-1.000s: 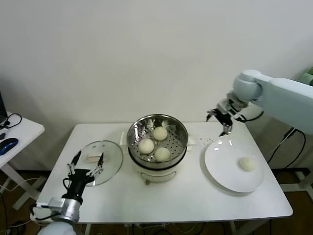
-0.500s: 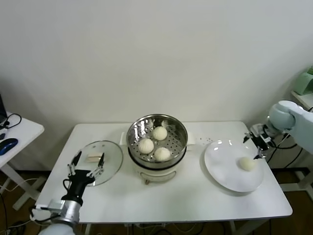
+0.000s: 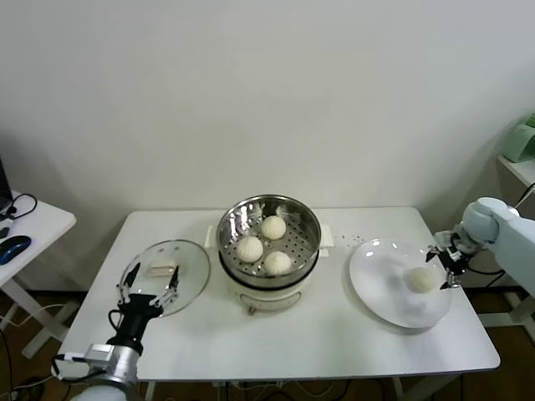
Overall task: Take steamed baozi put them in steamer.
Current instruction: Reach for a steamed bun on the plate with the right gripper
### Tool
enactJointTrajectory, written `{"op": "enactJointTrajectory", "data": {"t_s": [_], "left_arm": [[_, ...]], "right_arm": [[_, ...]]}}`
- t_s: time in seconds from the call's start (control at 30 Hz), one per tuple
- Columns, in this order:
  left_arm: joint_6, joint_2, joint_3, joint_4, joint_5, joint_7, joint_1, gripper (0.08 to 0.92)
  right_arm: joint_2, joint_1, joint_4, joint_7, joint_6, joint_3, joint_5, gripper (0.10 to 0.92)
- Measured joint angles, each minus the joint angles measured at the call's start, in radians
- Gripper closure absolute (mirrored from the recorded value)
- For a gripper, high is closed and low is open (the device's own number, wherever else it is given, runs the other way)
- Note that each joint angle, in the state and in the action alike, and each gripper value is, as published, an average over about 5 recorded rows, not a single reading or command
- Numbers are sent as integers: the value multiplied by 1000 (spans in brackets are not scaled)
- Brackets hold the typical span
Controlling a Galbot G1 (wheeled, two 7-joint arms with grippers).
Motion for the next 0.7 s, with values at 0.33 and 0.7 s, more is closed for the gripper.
{"op": "enactJointTrajectory", "data": {"t_s": [0.33, 0.7], "left_arm": [[1, 2, -1, 13, 2, -2, 0, 177], [0, 2, -1, 18, 5, -1, 0, 177]], "right_arm": [[57, -52, -78, 7, 3, 70, -18, 203], [84, -49, -114, 6, 5, 90, -22, 203]]}}
